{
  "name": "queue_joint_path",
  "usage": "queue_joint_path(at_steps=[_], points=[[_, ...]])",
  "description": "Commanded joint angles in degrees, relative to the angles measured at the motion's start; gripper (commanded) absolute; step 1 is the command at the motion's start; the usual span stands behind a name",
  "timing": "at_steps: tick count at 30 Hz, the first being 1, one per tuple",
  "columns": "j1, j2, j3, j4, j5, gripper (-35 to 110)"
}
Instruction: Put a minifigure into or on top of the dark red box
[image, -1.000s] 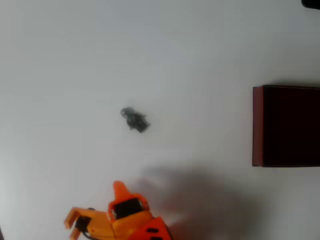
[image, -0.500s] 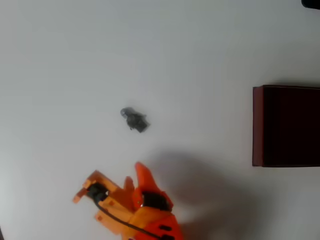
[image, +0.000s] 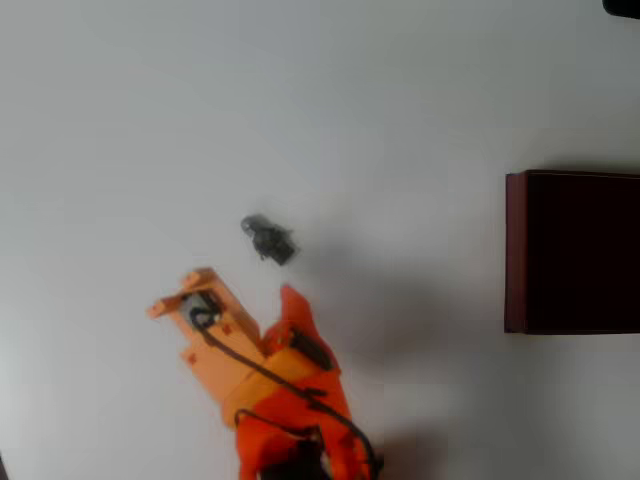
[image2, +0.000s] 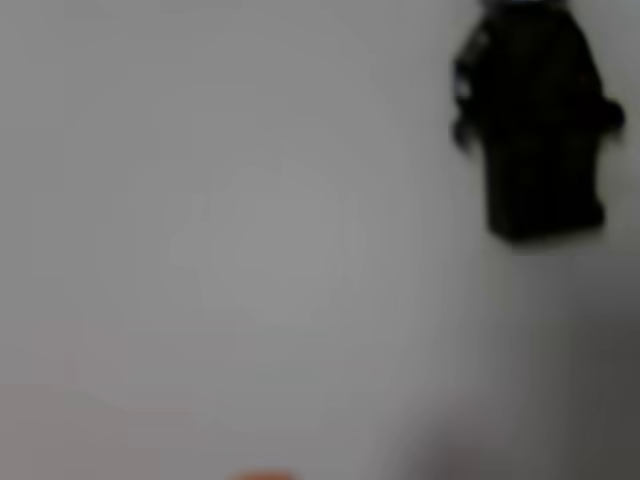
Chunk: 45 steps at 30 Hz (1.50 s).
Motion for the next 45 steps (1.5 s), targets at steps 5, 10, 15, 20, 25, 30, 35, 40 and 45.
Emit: queue_joint_path(at_steps=[5, 10, 15, 20, 25, 30, 35, 40, 45], points=[[2.29, -17.75, -13.89, -0.88, -2.46, 20], [3.16, -24.17, -17.58, -3.43, -4.66, 20], [4.13, -29.18, -17.49, -8.17, -7.38, 20], [4.75, -34.63, -17.05, -11.95, -9.14, 20], [5.36, -38.32, -16.7, -14.77, -9.93, 20], [6.33, -38.06, -16.0, -14.68, -10.37, 19], [6.68, -37.18, -14.94, -14.59, -10.02, 19], [6.24, -37.35, -15.03, -13.27, -9.14, 18], [5.27, -38.32, -16.0, -12.04, -9.05, 18]])
